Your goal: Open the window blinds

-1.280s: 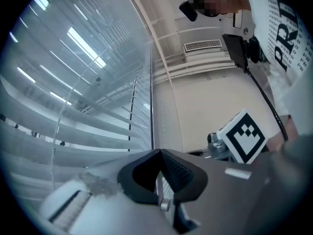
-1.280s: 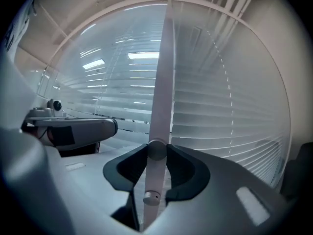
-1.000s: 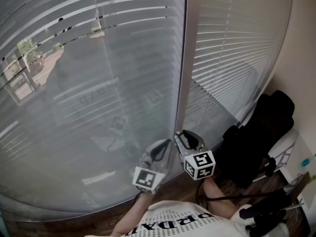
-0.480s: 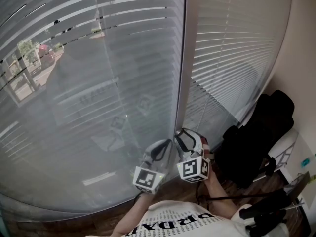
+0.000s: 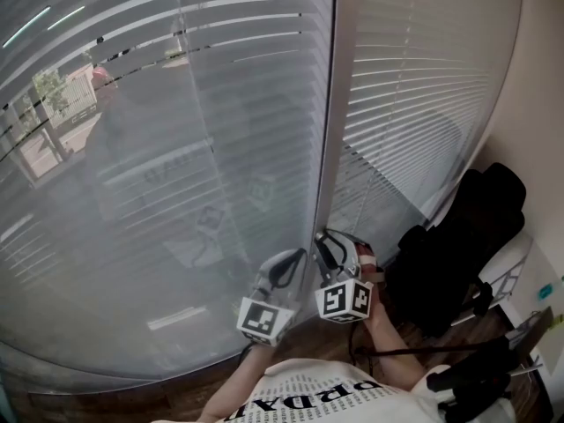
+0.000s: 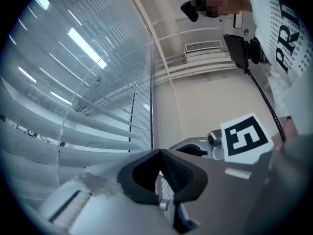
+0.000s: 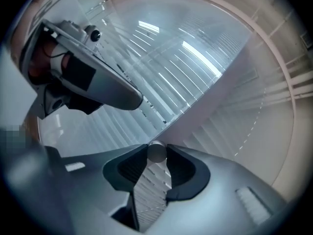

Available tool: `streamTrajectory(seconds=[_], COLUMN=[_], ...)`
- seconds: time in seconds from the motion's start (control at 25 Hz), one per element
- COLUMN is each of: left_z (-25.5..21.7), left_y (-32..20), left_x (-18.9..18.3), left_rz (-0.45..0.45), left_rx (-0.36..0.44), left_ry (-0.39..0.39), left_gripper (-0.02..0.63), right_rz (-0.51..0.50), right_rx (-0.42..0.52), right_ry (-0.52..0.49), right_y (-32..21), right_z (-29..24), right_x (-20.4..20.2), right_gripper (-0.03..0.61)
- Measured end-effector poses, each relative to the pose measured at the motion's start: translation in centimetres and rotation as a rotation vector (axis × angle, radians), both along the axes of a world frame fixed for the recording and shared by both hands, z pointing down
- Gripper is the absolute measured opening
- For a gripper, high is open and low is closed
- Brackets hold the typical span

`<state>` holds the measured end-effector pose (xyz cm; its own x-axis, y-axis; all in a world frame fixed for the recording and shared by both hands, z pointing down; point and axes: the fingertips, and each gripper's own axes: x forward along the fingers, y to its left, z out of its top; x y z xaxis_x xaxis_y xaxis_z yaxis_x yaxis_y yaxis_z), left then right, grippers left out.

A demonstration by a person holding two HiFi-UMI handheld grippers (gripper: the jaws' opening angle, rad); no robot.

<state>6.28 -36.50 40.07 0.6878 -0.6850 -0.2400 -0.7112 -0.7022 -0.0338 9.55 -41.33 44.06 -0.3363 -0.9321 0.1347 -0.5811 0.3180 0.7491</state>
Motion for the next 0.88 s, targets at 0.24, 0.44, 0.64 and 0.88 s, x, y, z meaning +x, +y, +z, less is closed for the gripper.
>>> streamTrajectory(seconds=[0.24, 0.44, 0.64, 0.88], left_z=[0.1, 0.0, -0.1, 0.0], left_y=[0.2, 0.2, 0.4, 0.4], left_x=[-0.1, -0.1, -0.1, -0.2], left_rz=[0.003, 0.004, 0.005, 0.004], left_rx=[-0.002, -0.003, 0.0, -0.002], left_ry=[-0.001, 0.003, 0.004, 0.002], left_gripper=[-0.008, -0.008, -0.008, -0.008], right_rz=[-0.005, -0.007, -0.012, -0.016], right_rx=[-0.069, -0.12, -0.201, -0.256], right_ry=[-0.173, -0.32, -0.542, -0.718], right_y=[0.0, -0.2, -0.2, -0.4], right_z=[-0.2, -0.2, -0.3, -0.2], right_x=[0.2, 0.4, 0.8, 1.2], right_gripper=[0.132, 0.132, 0.132, 0.132])
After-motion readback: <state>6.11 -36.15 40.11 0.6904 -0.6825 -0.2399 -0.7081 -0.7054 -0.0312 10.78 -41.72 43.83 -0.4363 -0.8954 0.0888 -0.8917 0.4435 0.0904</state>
